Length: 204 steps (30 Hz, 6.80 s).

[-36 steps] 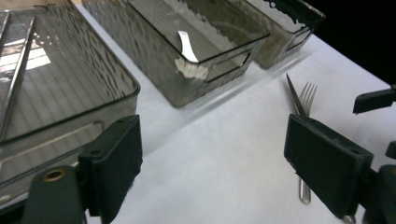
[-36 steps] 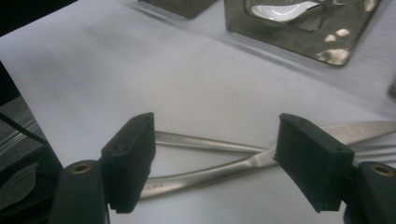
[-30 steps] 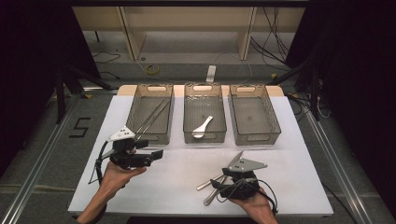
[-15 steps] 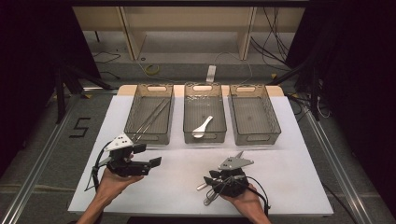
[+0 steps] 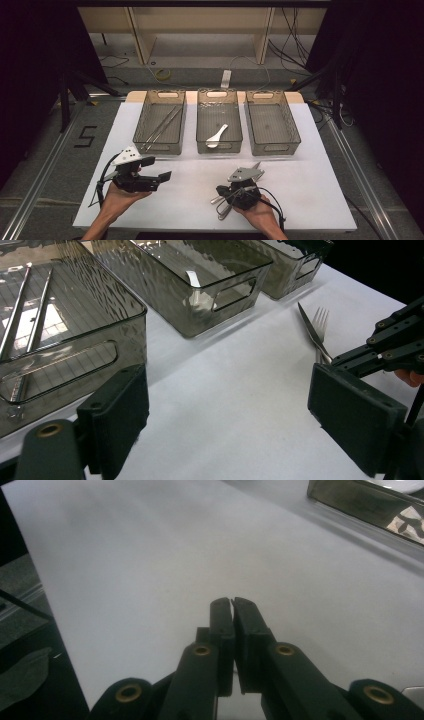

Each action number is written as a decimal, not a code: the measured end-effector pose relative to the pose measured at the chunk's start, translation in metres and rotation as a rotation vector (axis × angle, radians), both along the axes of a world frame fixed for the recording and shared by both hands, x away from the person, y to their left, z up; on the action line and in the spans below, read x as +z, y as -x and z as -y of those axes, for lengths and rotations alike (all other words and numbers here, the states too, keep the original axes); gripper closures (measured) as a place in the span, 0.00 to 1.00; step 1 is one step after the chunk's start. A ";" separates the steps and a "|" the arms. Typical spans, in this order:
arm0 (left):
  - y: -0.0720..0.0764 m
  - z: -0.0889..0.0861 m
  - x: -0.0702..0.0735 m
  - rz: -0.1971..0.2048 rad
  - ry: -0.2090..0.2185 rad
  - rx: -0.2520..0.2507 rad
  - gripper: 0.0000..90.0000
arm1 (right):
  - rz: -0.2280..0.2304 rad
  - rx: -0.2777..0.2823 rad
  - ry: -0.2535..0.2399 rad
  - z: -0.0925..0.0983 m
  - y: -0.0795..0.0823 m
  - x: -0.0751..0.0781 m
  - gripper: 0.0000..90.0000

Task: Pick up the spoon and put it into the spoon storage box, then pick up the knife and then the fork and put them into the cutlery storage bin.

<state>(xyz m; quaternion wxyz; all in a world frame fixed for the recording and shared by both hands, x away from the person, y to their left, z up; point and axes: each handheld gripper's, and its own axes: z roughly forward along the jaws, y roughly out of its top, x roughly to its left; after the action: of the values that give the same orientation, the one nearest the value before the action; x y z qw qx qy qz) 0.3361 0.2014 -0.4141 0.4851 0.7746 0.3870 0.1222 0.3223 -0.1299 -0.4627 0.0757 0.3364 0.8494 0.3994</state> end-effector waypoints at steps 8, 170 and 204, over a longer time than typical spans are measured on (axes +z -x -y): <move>-0.001 0.000 -0.002 -0.004 -0.009 0.008 0.18 | -0.036 0.012 0.056 -0.013 -0.007 -0.010 1.00; 0.005 -0.005 0.004 0.051 0.077 0.015 0.18 | -0.227 -0.078 0.336 0.093 -0.018 0.017 0.90; 0.009 -0.015 0.007 0.088 0.119 0.046 0.18 | -0.074 -0.308 0.094 0.125 -0.120 0.103 0.90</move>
<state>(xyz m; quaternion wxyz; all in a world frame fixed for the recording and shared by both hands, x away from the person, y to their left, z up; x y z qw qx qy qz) 0.3270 0.2167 -0.4070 0.5436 0.7293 0.3897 0.1440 0.4420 -0.2553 -0.3595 0.1202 0.4732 0.8079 0.3300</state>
